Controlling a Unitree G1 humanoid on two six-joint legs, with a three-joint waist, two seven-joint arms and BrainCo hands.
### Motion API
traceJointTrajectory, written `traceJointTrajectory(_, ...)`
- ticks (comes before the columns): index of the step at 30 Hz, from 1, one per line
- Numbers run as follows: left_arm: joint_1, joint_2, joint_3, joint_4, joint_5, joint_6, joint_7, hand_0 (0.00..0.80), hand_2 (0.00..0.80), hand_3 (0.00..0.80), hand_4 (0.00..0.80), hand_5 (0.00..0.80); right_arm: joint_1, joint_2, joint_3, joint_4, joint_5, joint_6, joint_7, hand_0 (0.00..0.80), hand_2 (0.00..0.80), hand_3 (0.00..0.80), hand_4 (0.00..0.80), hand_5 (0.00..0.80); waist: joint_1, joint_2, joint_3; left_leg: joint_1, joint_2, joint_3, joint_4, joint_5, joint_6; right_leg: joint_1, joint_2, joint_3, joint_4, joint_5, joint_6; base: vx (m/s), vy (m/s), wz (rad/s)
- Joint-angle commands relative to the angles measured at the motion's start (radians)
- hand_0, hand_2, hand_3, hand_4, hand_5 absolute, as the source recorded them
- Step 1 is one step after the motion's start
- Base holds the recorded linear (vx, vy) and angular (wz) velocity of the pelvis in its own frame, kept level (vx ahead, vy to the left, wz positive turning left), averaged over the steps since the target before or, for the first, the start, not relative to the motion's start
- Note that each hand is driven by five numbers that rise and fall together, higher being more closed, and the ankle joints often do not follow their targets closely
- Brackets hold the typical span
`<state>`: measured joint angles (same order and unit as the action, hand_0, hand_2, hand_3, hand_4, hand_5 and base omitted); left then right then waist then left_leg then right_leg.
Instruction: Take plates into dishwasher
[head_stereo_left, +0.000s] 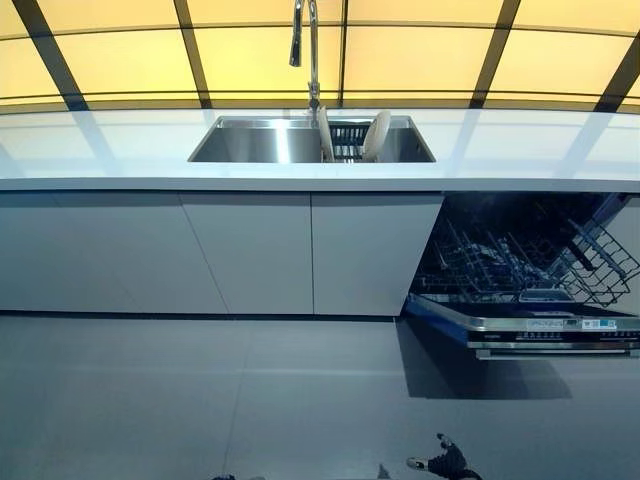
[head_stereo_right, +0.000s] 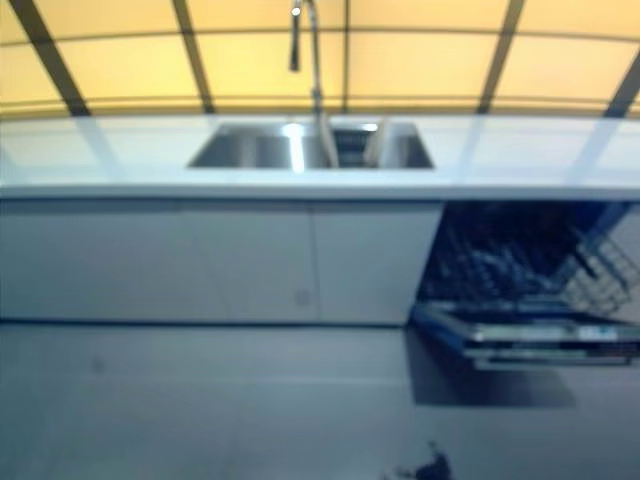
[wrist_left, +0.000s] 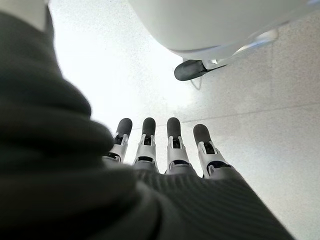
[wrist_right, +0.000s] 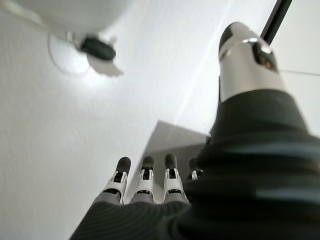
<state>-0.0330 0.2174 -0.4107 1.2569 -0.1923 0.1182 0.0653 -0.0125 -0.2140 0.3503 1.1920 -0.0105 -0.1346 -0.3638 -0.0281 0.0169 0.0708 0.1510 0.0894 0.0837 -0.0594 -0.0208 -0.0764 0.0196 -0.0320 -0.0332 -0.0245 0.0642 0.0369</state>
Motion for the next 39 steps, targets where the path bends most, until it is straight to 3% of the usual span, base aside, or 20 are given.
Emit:
traceJointTrajectory(1, -0.059, -0.042, 0.034, 0.015, -0.107, -0.017, 0.032, 0.000, 0.000, 0.000, 0.000, 0.000, -0.093, -0.019, 0.059, -0.037, -0.077, -0.064, -0.131, 0.000, 0.000, 0.000, 0.000, 0.000, -0.043, -0.059, 0.067, -0.120, -0.085, 0.007, 0.323, -0.059, 0.115, 0.024, 0.037, -0.011, 0.123, -0.111, -0.049, -0.006, -0.198, -0.19)
traceJointTrajectory(3, -0.057, -0.046, 0.057, 0.014, -0.136, -0.041, 0.046, 0.000, 0.000, 0.000, 0.000, 0.000, -0.095, -0.025, 0.062, -0.046, -0.089, -0.060, -0.136, 0.000, 0.000, 0.000, 0.000, 0.000, -0.040, -0.071, 0.082, -0.182, -0.059, 0.013, 0.444, -0.020, 0.109, 0.023, 0.036, -0.008, 0.129, -0.109, -0.067, 0.018, -0.208, -0.42)
traceJointTrajectory(4, -0.052, -0.050, 0.082, 0.015, -0.158, -0.067, 0.046, 0.000, 0.000, 0.000, 0.000, 0.000, -0.092, -0.038, 0.068, -0.052, -0.111, -0.051, -0.127, 0.000, 0.000, 0.000, 0.000, 0.000, -0.034, -0.082, 0.101, -0.289, -0.051, 0.010, 0.638, 0.025, 0.110, 0.022, 0.040, 0.006, 0.142, -0.106, -0.089, 0.048, -0.214, -0.63)
traceJointTrajectory(5, -0.051, -0.050, 0.091, 0.015, -0.164, -0.073, 0.041, 0.000, 0.000, 0.000, 0.000, 0.000, -0.090, -0.041, 0.069, -0.052, -0.118, -0.046, -0.119, 0.000, 0.000, 0.000, 0.000, 0.000, -0.031, -0.081, 0.107, -0.321, -0.050, 0.009, 0.674, 0.044, 0.108, 0.025, 0.044, 0.012, 0.147, -0.107, -0.094, 0.086, -0.204, -0.53)
traceJointTrajectory(7, -0.050, -0.049, 0.115, 0.016, -0.169, -0.081, 0.018, 0.000, 0.000, 0.000, 0.000, 0.000, -0.082, -0.051, 0.067, -0.039, -0.131, -0.024, -0.088, 0.000, 0.000, 0.000, 0.000, 0.000, -0.011, -0.066, 0.133, -0.417, -0.089, -0.013, 0.716, 0.099, 0.097, 0.049, 0.065, 0.043, 0.156, -0.113, -0.097, 0.152, -0.077, -0.10)
traceJointTrajectory(8, -0.045, -0.051, 0.126, 0.023, -0.164, -0.094, 0.014, 0.000, 0.000, 0.000, 0.000, 0.000, -0.078, -0.050, 0.069, -0.021, -0.108, -0.012, -0.074, 0.000, 0.000, 0.000, 0.000, 0.000, 0.008, -0.046, 0.147, -0.460, -0.109, -0.002, 0.636, 0.152, 0.077, 0.075, 0.093, 0.064, 0.154, -0.122, -0.094, 0.237, -0.042, -0.04)
traceJointTrajectory(10, -0.030, -0.040, 0.131, 0.028, -0.164, -0.107, 0.007, 0.000, 0.000, 0.000, 0.000, 0.000, -0.079, -0.046, 0.053, 0.014, -0.055, -0.005, -0.023, 0.000, 0.000, 0.000, 0.000, 0.000, 0.027, -0.024, 0.156, -0.455, -0.097, 0.033, 0.468, 0.207, 0.059, 0.114, 0.124, 0.076, 0.142, -0.138, -0.088, 0.409, -0.015, -0.42)
traceJointTrajectory(11, -0.016, -0.037, 0.134, 0.039, -0.167, -0.117, 0.014, 0.000, 0.000, 0.000, 0.000, 0.000, -0.077, -0.037, 0.040, 0.042, -0.023, -0.002, 0.056, 0.000, 0.000, 0.000, 0.000, 0.000, 0.056, 0.007, 0.153, -0.466, -0.102, 0.015, 0.253, 0.291, 0.025, 0.169, 0.163, 0.102, 0.125, -0.158, -0.082, 0.550, 0.030, -0.77)
traceJointTrajectory(13, -0.007, -0.040, 0.135, 0.045, -0.168, -0.114, 0.023, 0.000, 0.000, 0.000, 0.000, 0.000, -0.069, -0.033, 0.032, 0.069, 0.022, -0.012, 0.137, 0.000, 0.000, 0.000, 0.000, 0.000, 0.090, 0.013, 0.146, -0.473, -0.110, -0.011, 0.042, 0.319, 0.006, 0.227, 0.169, 0.131, 0.110, -0.181, -0.076, 0.573, 0.053, -0.59)
traceJointTrajectory(14, -0.003, -0.044, 0.138, 0.050, -0.166, -0.115, 0.025, 0.000, 0.000, 0.000, 0.000, 0.000, -0.066, -0.034, 0.025, 0.077, 0.040, -0.014, 0.166, 0.000, 0.000, 0.000, 0.000, 0.000, 0.098, 0.013, 0.142, -0.466, -0.113, -0.012, 0.004, 0.319, 0.004, 0.246, 0.163, 0.135, 0.106, -0.193, -0.074, 0.508, 0.067, -0.43)
traceJointTrajectory(16, -0.003, -0.048, 0.142, 0.052, -0.170, -0.113, 0.020, 0.000, 0.000, 0.000, 0.000, 0.000, -0.057, -0.039, 0.006, 0.085, 0.043, -0.020, 0.181, 0.000, 0.000, 0.000, 0.000, 0.000, 0.097, 0.021, 0.129, -0.455, -0.102, 0.028, 0.029, 0.314, 0.004, 0.259, 0.152, 0.113, 0.117, -0.220, -0.071, 0.427, 0.097, -0.45)
traceJointTrajectory(19, -0.003, -0.044, 0.167, 0.048, -0.176, -0.114, 0.015, 0.000, 0.000, 0.000, 0.000, 0.000, -0.051, -0.032, -0.012, 0.091, 0.017, -0.013, 0.203, 0.000, 0.000, 0.000, 0.000, 0.000, 0.097, 0.009, 0.098, -0.423, -0.105, 0.057, 0.096, 0.225, 0.048, 0.272, 0.099, 0.085, 0.158, -0.250, -0.046, 0.405, 0.112, -0.17)
traceJointTrajectory(21, -0.006, -0.039, 0.170, 0.048, -0.145, -0.132, 0.020, 0.000, 0.000, 0.000, 0.000, 0.000, -0.037, -0.022, -0.023, 0.086, 0.029, -0.022, 0.212, 0.000, 0.000, 0.000, 0.000, 0.000, 0.106, -0.010, 0.078, -0.425, -0.121, 0.052, 0.148, 0.178, 0.070, 0.303, 0.071, 0.074, 0.175, -0.255, -0.030, 0.446, 0.097, -0.21)
traceJointTrajectory(23, -0.019, -0.024, 0.162, 0.036, -0.136, -0.137, 0.019, 0.000, 0.000, 0.000, 0.000, 0.000, -0.031, -0.015, -0.024, 0.072, -0.015, -0.031, 0.226, 0.000, 0.000, 0.000, 0.000, 0.000, 0.107, -0.034, 0.054, -0.397, -0.140, 0.061, 0.161, 0.133, 0.104, 0.298, 0.035, 0.047, 0.207, -0.210, 0.005, 0.437, 0.107, -0.23)
traceJointTrajectory(31, -0.070, -0.006, 0.135, 0.042, -0.134, -0.114, -0.002, 0.000, 0.000, 0.000, 0.000, 0.000, -0.083, 0.009, 0.010, 0.051, 0.020, -0.009, 0.262, 0.000, 0.000, 0.000, 0.000, 0.000, 0.137, -0.078, 0.008, -0.370, -0.200, 0.001, 0.164, 0.085, 0.166, 0.251, -0.012, 0.025, 0.302, -0.081, 0.056, 0.276, 0.098, 0.02)
traceJointTrajectory(33, -0.073, -0.009, 0.136, 0.060, -0.115, -0.119, 0.005, 0.000, 0.000, 0.000, 0.000, 0.000, -0.088, 0.019, 0.014, 0.043, 0.017, 0.003, 0.260, 0.000, 0.000, 0.000, 0.000, 0.000, 0.142, -0.077, -0.002, -0.327, -0.211, -0.022, 0.126, 0.072, 0.193, 0.177, -0.025, 0.028, 0.534, 0.065, 0.090, 0.272, 0.095, -0.03)
traceJointTrajectory(35, -0.076, -0.008, 0.128, 0.061, -0.089, -0.105, 0.013, 0.000, 0.000, 0.000, 0.000, 0.000, -0.079, 0.019, 0.015, 0.035, 0.013, 0.006, 0.254, 0.000, 0.000, 0.000, 0.000, 0.000, 0.128, -0.068, -0.002, -0.293, -0.211, -0.043, 0.109, 0.064, 0.202, 0.100, -0.006, 0.033, 0.661, 0.114, 0.097, 0.303, 0.080, 0.15)
traceJointTrajectory(36, -0.080, -0.002, 0.121, 0.062, -0.068, -0.088, 0.013, 0.000, 0.000, 0.000, 0.000, 0.000, -0.067, 0.014, 0.027, 0.017, 0.013, 0.016, 0.263, 0.000, 0.000, 0.000, 0.000, 0.000, 0.104, -0.060, 0.007, -0.243, -0.210, -0.070, 0.104, 0.051, 0.202, -0.021, -0.022, 0.007, 0.722, 0.131, 0.086, 0.390, 0.065, 0.51)
traceJointTrajectory(38, -0.080, 0.003, 0.116, 0.061, -0.051, -0.076, 0.008, 0.000, 0.000, 0.000, 0.000, 0.000, -0.059, 0.003, 0.045, 0.001, -0.026, 0.016, 0.247, 0.000, 0.000, 0.000, 0.000, 0.000, 0.074, -0.042, 0.025, -0.175, -0.191, -0.086, 0.093, 0.039, 0.192, -0.170, -0.059, -0.037, 0.648, 0.107, 0.063, 0.346, -0.046, 0.61)
traceJointTrajectory(39, -0.084, 0.006, 0.109, 0.062, -0.043, -0.080, 0.002, 0.000, 0.000, 0.000, 0.000, 0.000, -0.055, -0.004, 0.055, -0.005, -0.034, 0.015, 0.244, 0.000, 0.000, 0.000, 0.000, 0.000, 0.056, -0.047, 0.037, -0.145, -0.193, -0.108, 0.094, 0.022, 0.187, -0.215, -0.074, -0.050, 0.512, 0.096, 0.056, 0.361, -0.203, 0.47)
